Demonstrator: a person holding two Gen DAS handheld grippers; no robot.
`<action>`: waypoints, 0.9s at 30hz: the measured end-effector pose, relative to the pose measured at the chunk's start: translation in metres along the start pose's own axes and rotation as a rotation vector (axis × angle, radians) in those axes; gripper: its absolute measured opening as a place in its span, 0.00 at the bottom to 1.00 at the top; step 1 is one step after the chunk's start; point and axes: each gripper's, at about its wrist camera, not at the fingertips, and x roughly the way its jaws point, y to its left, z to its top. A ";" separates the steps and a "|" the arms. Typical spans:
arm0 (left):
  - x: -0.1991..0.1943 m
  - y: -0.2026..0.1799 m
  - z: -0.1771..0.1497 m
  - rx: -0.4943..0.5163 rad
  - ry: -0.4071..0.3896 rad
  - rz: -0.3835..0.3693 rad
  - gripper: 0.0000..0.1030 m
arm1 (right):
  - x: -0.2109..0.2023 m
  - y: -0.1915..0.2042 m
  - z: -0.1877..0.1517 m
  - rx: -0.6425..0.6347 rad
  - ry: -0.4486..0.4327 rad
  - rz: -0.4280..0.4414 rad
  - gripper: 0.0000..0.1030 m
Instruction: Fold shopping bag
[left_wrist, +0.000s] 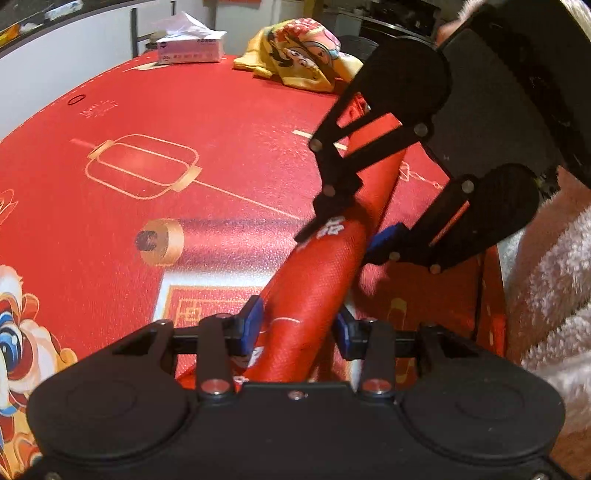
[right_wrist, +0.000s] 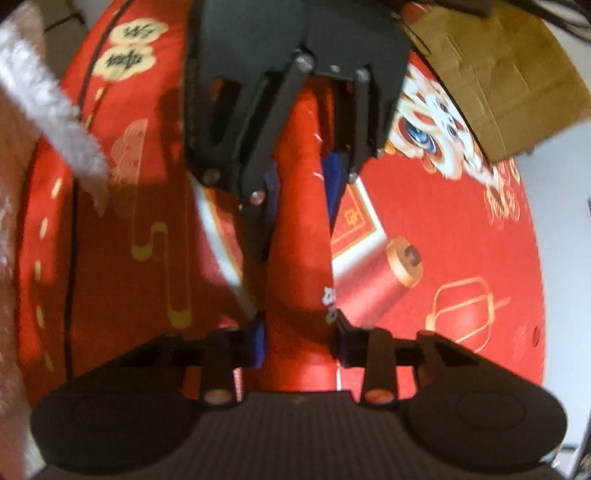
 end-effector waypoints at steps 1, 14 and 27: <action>0.001 -0.002 0.000 -0.009 0.007 0.031 0.98 | 0.000 -0.004 -0.002 0.052 -0.011 0.014 0.27; -0.081 0.020 -0.019 -0.589 -0.415 0.285 0.99 | -0.011 -0.071 -0.053 0.782 -0.238 0.208 0.25; -0.036 0.053 -0.015 -1.123 -0.447 0.116 0.99 | -0.013 -0.052 -0.066 0.910 -0.421 0.031 0.17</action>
